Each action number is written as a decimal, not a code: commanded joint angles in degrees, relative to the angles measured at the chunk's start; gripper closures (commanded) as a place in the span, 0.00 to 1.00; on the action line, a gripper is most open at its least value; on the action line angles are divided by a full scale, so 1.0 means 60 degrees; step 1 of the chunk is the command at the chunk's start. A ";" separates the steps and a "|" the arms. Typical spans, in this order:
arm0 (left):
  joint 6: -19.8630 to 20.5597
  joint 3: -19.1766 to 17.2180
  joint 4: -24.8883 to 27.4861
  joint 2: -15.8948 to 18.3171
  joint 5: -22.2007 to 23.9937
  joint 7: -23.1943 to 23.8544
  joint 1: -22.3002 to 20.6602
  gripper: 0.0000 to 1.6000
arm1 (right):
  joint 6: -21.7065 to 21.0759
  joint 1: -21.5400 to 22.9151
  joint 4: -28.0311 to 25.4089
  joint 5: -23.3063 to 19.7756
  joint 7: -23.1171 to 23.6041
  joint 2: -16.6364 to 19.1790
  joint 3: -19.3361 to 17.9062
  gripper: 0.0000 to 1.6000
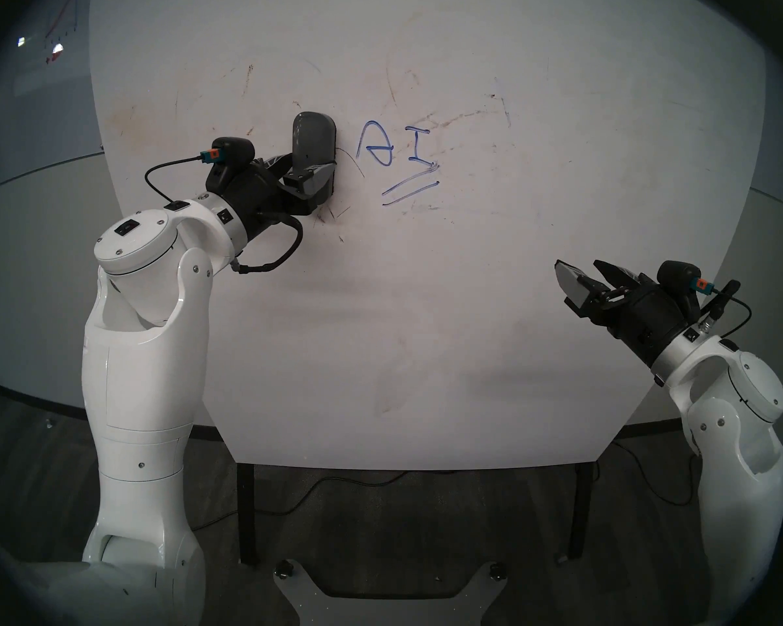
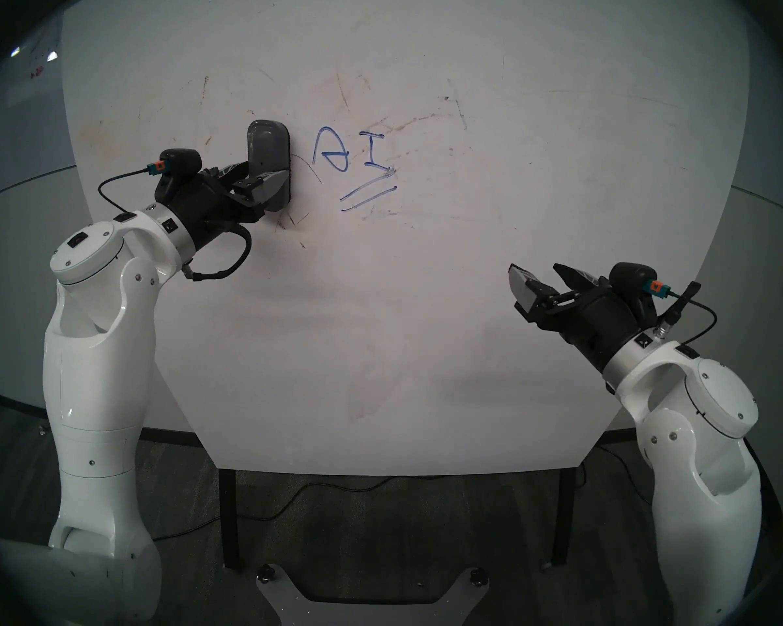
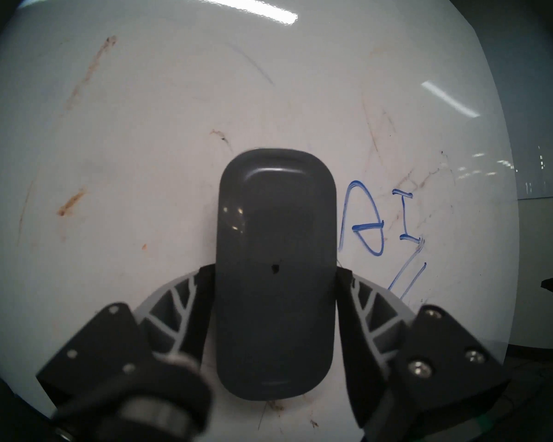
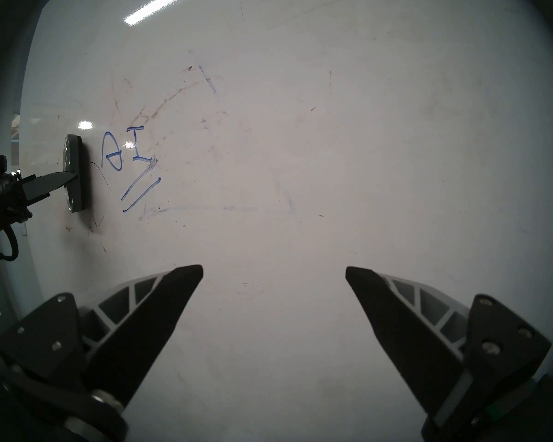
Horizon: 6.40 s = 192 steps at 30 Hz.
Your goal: Erase all marks on the whiteboard with the eraser
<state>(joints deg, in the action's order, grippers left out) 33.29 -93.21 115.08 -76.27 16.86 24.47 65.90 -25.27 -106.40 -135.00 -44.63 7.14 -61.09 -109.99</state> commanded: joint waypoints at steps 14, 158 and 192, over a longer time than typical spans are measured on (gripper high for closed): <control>0.0091 0.0892 -0.0992 0.0605 -0.0884 -0.0039 -0.1986 1.00 | 0.0014 0.0077 -0.0129 0.0009 0.0004 0.0018 -0.0013 0.00; -0.1744 0.2959 -0.2103 0.2098 -0.3334 0.1678 -0.1527 1.00 | -0.0004 0.0093 -0.0111 0.0057 0.0084 -0.0039 -0.0027 0.00; -0.1531 0.3067 -0.1966 0.1253 -0.3490 0.0755 -0.1916 1.00 | -0.0022 0.0103 -0.0120 0.0074 0.0082 -0.0055 -0.0025 0.00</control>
<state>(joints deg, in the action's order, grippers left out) 23.03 -72.64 105.98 -67.00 -2.18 31.32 60.25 -25.50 -106.29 -134.86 -44.20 7.68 -61.55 -110.09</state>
